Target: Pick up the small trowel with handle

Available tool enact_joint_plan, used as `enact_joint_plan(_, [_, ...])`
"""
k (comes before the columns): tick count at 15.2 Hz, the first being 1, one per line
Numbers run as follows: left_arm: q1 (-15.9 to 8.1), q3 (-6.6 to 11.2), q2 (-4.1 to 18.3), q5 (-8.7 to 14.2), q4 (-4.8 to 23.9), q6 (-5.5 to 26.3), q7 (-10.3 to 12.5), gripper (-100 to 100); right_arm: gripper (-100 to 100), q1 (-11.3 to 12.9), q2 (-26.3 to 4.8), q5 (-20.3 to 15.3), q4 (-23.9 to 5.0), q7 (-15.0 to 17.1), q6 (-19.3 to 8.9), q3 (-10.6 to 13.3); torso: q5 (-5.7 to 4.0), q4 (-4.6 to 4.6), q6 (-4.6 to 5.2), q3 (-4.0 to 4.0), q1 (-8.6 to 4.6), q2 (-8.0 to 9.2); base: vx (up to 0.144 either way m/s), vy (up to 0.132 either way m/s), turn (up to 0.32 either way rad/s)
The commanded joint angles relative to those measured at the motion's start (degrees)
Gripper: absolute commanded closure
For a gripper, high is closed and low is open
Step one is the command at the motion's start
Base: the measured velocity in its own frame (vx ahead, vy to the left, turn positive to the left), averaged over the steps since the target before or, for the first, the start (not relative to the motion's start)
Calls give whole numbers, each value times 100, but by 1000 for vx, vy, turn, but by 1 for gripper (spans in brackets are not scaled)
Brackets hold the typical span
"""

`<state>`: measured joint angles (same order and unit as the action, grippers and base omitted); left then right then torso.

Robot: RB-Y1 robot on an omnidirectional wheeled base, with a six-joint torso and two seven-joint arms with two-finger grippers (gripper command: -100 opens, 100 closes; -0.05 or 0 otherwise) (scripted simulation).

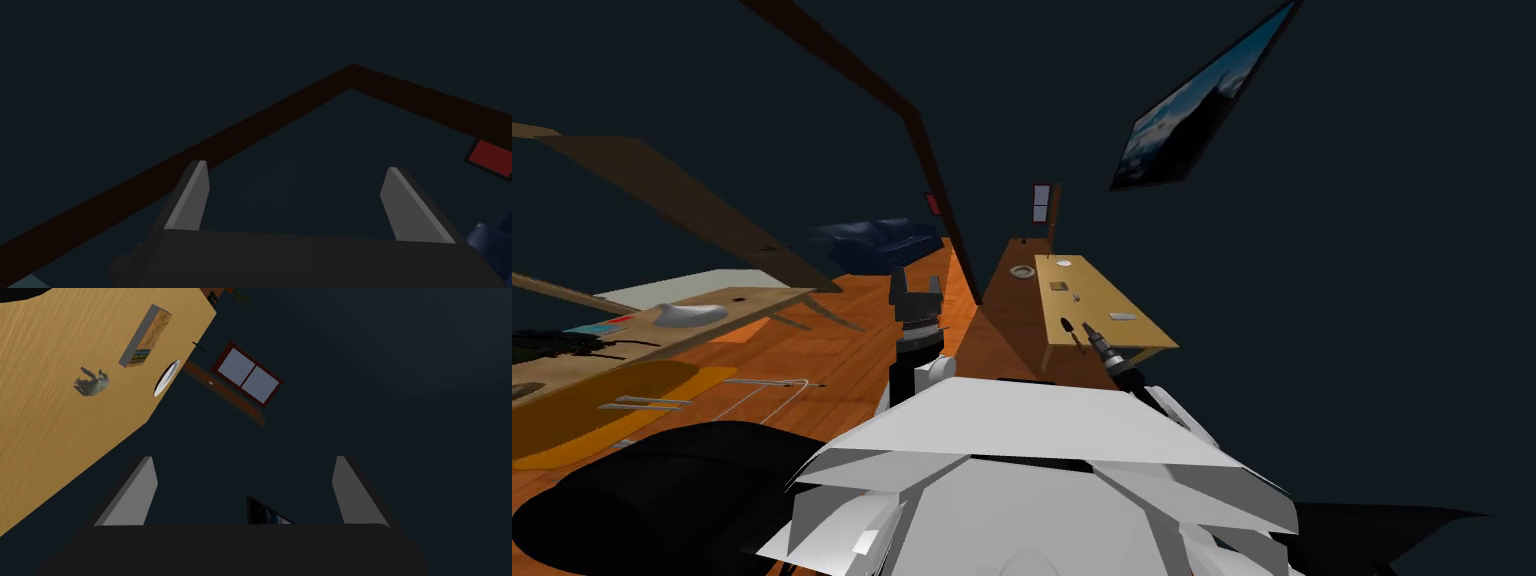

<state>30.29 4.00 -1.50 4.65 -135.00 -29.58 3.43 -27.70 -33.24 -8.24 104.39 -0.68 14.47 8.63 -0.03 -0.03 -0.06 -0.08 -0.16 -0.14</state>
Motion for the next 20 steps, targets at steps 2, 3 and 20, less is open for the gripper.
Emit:
enact_joint_plan(2, [1,0,0,0,0,0,0,0,-100,-9,-314,-172,-402,62,-39,226,-1,0,4,0,0,0,11,-34,274])
enact_joint_plan(3, [0,0,0,0,0,0,0,0,-100,-9,-314,-172,-510,62,-39,226,0,-1,3,-1,0,-1,11,-30,281])
enact_joint_plan(20, [0,0,0,0,0,0,0,0,-100,130,-1818,-931,-2650,494,-418,1386,3,-2,-2,-7,13,-12,15,-20,321])
